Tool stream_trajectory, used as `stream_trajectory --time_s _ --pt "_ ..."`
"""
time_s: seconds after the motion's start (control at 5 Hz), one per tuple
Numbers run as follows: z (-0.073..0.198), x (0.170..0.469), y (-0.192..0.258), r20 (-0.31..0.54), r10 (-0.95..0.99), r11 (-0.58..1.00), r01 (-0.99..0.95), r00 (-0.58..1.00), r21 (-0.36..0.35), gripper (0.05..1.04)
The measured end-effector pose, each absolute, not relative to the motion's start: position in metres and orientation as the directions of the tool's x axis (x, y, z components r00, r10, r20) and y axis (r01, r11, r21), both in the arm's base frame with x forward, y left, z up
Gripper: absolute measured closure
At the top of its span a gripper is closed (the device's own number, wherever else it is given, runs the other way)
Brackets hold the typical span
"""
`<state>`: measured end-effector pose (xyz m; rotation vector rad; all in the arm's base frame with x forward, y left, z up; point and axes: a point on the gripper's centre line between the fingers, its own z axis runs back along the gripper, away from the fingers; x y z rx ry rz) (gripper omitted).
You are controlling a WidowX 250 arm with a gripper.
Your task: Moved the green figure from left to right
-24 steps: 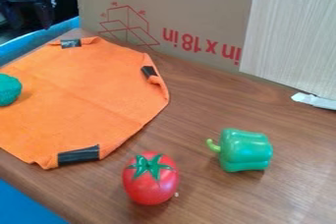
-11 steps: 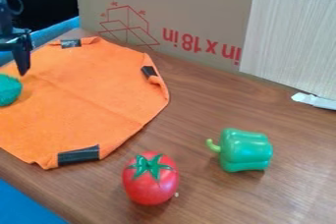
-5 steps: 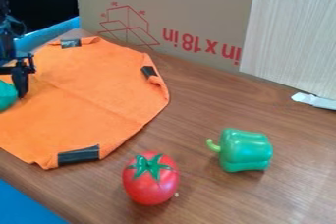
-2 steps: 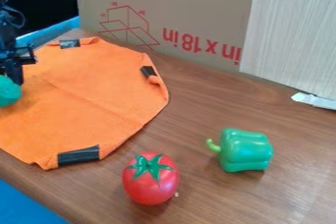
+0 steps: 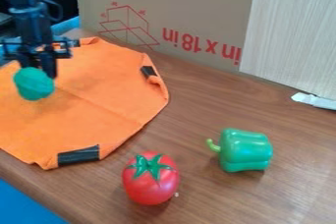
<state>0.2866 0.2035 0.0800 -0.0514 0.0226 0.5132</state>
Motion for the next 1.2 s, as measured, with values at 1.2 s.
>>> stream_trajectory --time_s 1.2 --pt "0.071 0.398 0.029 0.069 0.295 0.953 -0.298 0.953 0.048 0.786"
